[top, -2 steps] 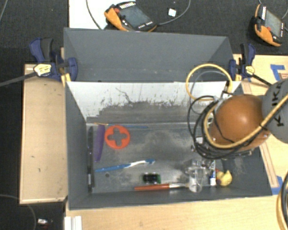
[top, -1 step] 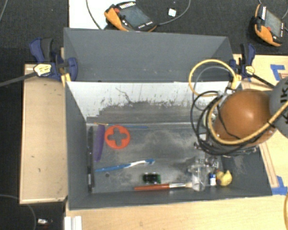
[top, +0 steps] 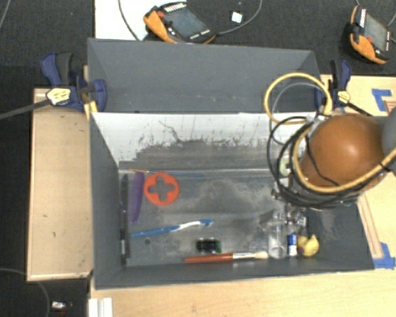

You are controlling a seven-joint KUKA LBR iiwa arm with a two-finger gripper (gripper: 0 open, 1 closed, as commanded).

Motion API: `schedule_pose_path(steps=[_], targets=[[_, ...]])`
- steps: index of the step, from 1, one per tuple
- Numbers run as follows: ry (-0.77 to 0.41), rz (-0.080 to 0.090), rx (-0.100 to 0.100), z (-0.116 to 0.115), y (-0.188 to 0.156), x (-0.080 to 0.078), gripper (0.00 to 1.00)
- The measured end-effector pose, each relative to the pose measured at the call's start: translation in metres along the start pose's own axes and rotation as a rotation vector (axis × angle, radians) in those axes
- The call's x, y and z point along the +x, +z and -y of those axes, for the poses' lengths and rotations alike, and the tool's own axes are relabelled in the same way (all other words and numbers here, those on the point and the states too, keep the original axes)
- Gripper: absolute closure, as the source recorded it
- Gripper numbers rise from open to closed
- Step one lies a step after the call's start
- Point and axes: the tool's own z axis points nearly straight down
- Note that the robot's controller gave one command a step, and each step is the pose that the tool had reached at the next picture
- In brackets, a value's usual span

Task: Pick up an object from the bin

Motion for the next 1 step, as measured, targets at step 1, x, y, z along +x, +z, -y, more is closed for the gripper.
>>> schedule_pose_path(steps=[1], targets=[[0.003, 0.001, 0.002, 0.0004, -0.0206, -0.0002, 1.00]])
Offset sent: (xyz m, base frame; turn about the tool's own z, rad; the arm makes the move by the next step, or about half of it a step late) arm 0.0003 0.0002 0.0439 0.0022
